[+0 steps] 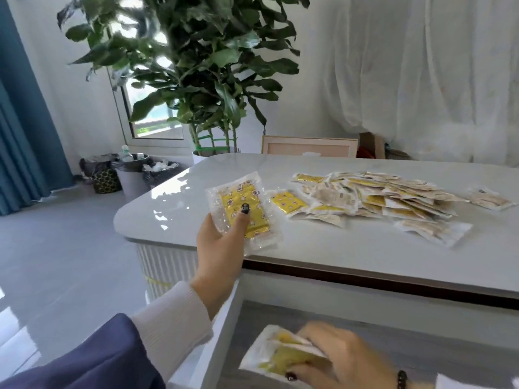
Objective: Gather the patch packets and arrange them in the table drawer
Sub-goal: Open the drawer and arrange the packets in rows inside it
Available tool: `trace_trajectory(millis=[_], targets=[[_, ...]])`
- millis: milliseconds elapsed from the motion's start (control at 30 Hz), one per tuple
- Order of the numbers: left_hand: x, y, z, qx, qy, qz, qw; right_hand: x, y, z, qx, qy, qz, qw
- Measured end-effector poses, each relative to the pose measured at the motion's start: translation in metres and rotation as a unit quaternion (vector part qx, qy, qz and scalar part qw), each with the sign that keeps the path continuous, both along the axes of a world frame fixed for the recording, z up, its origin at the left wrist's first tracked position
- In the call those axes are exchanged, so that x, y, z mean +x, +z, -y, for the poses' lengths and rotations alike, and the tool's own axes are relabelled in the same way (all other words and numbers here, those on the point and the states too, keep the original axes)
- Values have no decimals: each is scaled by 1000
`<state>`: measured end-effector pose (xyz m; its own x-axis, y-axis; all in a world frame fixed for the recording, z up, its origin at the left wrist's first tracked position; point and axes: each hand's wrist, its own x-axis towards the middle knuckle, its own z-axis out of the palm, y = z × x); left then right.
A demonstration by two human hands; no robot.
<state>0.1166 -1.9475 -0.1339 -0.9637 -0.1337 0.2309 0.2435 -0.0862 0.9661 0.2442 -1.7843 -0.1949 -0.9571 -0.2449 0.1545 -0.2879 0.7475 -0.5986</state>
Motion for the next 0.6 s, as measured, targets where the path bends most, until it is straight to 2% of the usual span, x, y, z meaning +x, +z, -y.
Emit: trace_trajectory(millis=[100, 167, 233, 300, 400, 600], targets=[[15, -11, 11, 14, 13, 6, 1000, -19, -4, 2, -91, -101, 40, 990], [20, -17, 17, 30, 18, 13, 999, -38, -19, 12, -156, -179, 133, 962], [20, -19, 23, 51, 31, 23, 998, -57, -33, 28, -177, -218, 234, 931], [19, -21, 26, 66, 38, 38, 996, -72, -47, 45, -165, -245, 294, 909], [16, -23, 24, 65, 27, 46, 996, -95, -57, 60, -150, -287, 291, 900], [12, -29, 17, 34, 8, 54, 998, -112, -57, 63, -131, -302, 322, 888]])
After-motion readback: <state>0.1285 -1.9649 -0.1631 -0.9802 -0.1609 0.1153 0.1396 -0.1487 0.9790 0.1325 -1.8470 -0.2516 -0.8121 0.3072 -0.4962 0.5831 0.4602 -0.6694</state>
